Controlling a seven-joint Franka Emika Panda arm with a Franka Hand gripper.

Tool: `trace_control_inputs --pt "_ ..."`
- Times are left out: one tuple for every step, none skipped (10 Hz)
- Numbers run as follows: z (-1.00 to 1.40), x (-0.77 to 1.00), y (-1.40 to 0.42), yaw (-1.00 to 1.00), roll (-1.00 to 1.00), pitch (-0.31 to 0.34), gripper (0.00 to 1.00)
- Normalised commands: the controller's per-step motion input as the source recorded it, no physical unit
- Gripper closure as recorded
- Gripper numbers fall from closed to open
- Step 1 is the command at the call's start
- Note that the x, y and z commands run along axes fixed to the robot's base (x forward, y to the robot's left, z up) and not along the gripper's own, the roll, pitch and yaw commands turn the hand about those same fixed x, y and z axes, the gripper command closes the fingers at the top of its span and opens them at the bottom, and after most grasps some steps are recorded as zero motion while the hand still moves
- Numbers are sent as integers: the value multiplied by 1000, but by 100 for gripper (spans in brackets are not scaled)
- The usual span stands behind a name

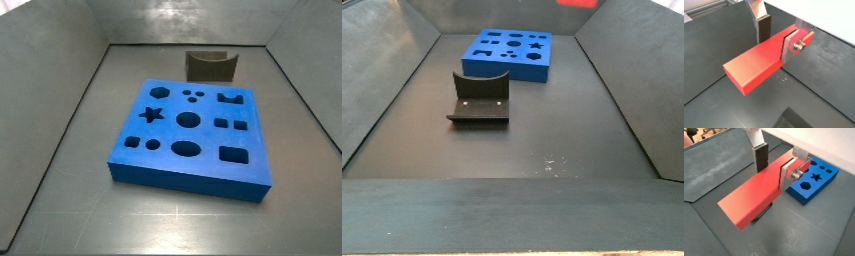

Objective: Pick up the rectangle object. Move up. Place the rectangle object on the fixture. Regrasp the rectangle object. Move to above the board. Insert the rectangle object.
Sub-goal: Place the rectangle object on the fixture.

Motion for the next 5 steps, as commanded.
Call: trace_control_inputs --pt "64 1000 33 -54 -150 158 100" --pt "45 987 30 -55 -152 156 100" --pt "-726 1000 -365 76 -1000 77 100" --pt "-725 1000 -352 69 -1000 74 100" --pt "-681 1000 -305 66 -1000 66 100"
